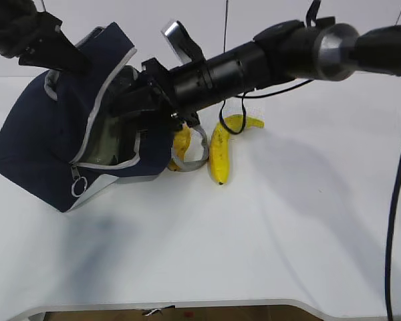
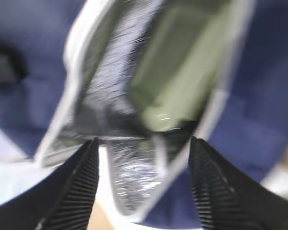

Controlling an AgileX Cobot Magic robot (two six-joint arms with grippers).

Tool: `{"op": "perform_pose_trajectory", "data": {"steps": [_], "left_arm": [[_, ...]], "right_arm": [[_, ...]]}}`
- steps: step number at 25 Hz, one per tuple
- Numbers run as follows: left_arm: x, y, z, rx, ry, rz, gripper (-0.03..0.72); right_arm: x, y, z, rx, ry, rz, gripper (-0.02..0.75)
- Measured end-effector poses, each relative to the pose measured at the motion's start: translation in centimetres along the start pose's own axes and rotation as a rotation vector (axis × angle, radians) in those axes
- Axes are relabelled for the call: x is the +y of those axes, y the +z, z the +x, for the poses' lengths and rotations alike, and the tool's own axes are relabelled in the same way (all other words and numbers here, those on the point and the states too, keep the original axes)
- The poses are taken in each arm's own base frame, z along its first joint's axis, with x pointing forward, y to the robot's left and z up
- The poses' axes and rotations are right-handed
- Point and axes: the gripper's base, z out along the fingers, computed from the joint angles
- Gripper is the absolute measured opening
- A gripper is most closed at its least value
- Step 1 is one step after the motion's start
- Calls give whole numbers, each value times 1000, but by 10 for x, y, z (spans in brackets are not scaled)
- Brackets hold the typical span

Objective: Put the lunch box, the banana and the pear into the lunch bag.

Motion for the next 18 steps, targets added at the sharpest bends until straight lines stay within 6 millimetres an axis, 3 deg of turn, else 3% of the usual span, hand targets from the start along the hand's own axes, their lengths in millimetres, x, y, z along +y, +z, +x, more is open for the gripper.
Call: {"op": "perform_pose_trajectory", "data": {"steps": [12,18], "left_arm": [[2,0,1,13,-6,-18,27],[4,0,3,31,-41,-45,27]], "right_arm": [[53,-54,-33,-9,-144,469,481],[49,-81,-41,-13,-132,800,480]]}}
